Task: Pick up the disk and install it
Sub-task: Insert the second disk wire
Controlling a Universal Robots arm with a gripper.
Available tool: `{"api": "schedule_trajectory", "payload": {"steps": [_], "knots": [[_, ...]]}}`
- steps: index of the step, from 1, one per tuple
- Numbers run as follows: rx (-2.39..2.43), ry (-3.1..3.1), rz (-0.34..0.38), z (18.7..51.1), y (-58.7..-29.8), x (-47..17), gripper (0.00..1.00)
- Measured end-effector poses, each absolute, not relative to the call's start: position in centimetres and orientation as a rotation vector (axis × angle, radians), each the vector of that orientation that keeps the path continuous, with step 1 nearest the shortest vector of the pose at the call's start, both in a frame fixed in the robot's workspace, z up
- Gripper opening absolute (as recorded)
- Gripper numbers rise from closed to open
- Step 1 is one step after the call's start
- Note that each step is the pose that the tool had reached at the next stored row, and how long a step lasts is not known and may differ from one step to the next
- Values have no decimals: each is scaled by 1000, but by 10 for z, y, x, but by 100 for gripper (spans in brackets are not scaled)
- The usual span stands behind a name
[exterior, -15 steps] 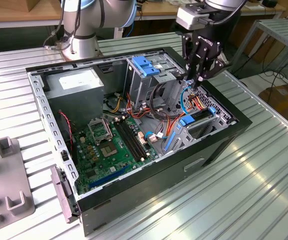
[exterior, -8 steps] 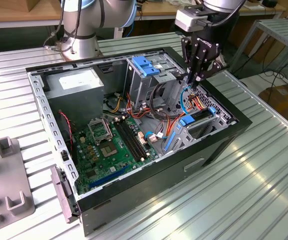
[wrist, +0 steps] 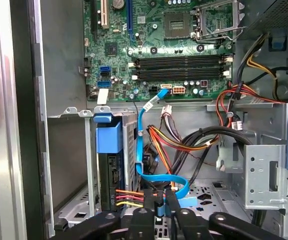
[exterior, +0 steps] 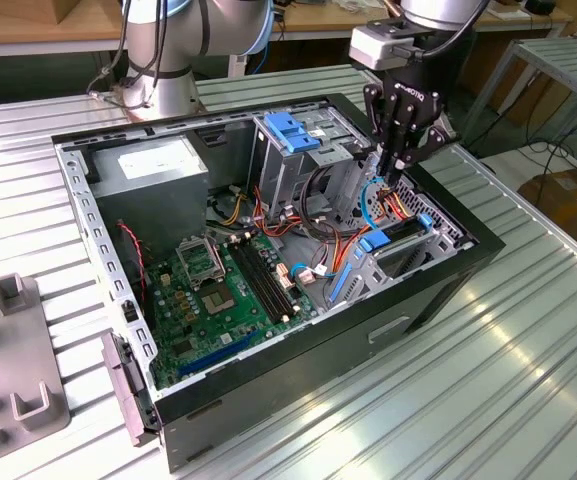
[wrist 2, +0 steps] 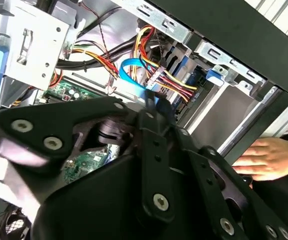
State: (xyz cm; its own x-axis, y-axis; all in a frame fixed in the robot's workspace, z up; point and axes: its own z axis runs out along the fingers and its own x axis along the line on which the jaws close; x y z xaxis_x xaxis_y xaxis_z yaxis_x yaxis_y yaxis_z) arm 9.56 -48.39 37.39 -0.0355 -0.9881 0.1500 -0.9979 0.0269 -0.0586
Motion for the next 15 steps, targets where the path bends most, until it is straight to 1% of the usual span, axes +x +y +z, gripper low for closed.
{"api": "schedule_trajectory", "payload": {"steps": [2, 3, 6, 7, 8, 9, 10, 15], "knots": [[2131, -2198, 233, 373, -484, 96, 25], [2129, -2197, 235, 372, -484, 96, 31], [2125, -2192, 244, 370, -484, 96, 31], [2124, -2191, 246, 370, -484, 96, 30], [2123, -2190, 248, 369, -484, 96, 24], [2123, -2189, 249, 368, -484, 96, 24], [2122, -2189, 250, 367, -484, 96, 21], [2122, -2189, 250, 365, -485, 96, 21]]}}
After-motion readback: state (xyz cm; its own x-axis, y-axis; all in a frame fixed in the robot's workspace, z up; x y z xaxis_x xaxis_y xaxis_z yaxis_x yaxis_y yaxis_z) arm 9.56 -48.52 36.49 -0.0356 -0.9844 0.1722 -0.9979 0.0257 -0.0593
